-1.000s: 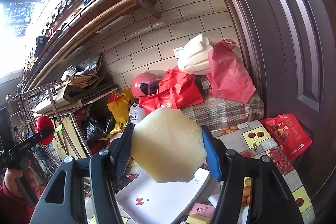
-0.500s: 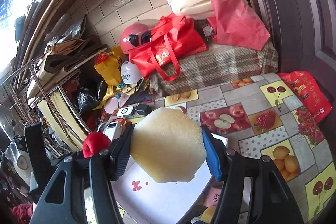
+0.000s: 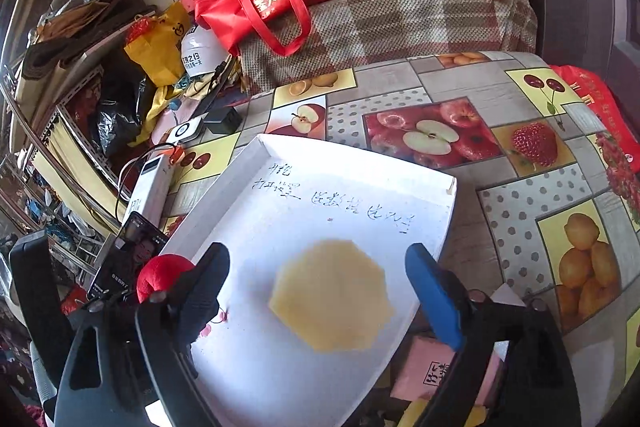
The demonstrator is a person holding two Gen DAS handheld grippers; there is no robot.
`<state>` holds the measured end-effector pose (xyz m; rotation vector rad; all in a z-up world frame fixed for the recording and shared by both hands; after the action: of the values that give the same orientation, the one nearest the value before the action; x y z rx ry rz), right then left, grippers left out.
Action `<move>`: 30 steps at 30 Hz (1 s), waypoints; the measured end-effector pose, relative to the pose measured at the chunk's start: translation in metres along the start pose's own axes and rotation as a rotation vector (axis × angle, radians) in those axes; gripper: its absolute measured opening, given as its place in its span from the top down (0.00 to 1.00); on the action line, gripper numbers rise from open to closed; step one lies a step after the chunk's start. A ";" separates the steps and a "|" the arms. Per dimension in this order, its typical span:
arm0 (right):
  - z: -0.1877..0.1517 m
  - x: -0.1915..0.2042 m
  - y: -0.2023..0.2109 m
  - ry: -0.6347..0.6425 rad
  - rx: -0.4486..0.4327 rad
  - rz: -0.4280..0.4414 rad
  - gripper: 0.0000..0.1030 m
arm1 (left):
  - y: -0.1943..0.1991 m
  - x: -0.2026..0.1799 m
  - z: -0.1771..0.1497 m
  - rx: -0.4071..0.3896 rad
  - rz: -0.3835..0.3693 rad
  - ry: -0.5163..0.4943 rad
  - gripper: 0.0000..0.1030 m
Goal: Organize soft objects
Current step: 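Lower both items into the white tray and open both tools, then grasp the pink fluffy ball with the left tool while the right tool grasps a white foam block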
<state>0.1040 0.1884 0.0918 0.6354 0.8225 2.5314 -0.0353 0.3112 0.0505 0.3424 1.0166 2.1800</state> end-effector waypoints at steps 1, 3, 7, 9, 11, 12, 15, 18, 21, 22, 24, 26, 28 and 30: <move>-0.001 -0.001 0.000 0.002 -0.002 -0.009 0.00 | -0.001 0.001 0.000 0.002 0.013 0.001 0.02; -0.001 -0.002 0.002 0.007 -0.004 -0.030 0.00 | -0.003 0.002 0.000 0.005 0.030 0.004 0.00; -0.001 -0.006 0.007 -0.016 -0.018 -0.032 0.00 | -0.006 0.005 -0.003 0.015 0.042 0.012 0.00; 0.000 -0.006 0.012 -0.019 -0.029 -0.035 0.00 | -0.005 0.005 -0.004 0.016 0.047 0.014 0.00; 0.000 -0.006 0.019 -0.026 -0.039 -0.032 0.00 | -0.003 0.005 -0.005 0.017 0.050 0.016 0.00; 0.001 -0.006 0.023 -0.032 -0.046 -0.027 0.00 | -0.002 0.004 -0.006 0.017 0.051 0.016 0.00; 0.002 -0.004 0.037 -0.044 -0.070 -0.018 0.00 | 0.003 0.001 -0.006 0.008 0.054 0.014 0.00; 0.002 -0.004 0.052 -0.053 -0.093 -0.011 0.00 | 0.009 -0.004 -0.007 0.003 0.040 0.011 0.00; -0.001 -0.008 0.071 -0.051 -0.125 -0.012 0.00 | 0.017 -0.013 -0.012 -0.002 -0.001 0.001 0.00; -0.003 -0.011 0.078 -0.050 -0.137 -0.022 0.00 | 0.020 -0.017 -0.014 -0.003 -0.016 -0.006 0.00; -0.009 -0.020 0.092 -0.049 -0.158 -0.051 0.00 | 0.026 -0.024 -0.019 -0.007 -0.037 -0.026 0.00; -0.015 -0.033 0.105 -0.058 -0.173 -0.089 0.00 | 0.030 -0.030 -0.023 -0.008 -0.057 -0.039 0.00; -0.023 -0.050 0.119 -0.086 -0.182 -0.123 0.00 | 0.034 -0.035 -0.027 0.000 -0.078 -0.043 0.00; -0.035 -0.070 0.133 -0.127 -0.183 -0.158 0.00 | 0.038 -0.041 -0.033 0.006 -0.109 -0.044 0.00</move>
<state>0.1115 0.0392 0.1288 0.6365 0.5660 2.3623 -0.0402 0.2471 0.0592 0.3294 0.9950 2.0634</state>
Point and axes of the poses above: each gripper's, at about its wrist camera, not at the fingertips, and y roughly against the way its jaws point, x to its left, z to its top, the point moved 1 cm from there along -y, roughly the way its jaws point, and after that the axes turned 5 degrees about -x, right-handed, at the moved point
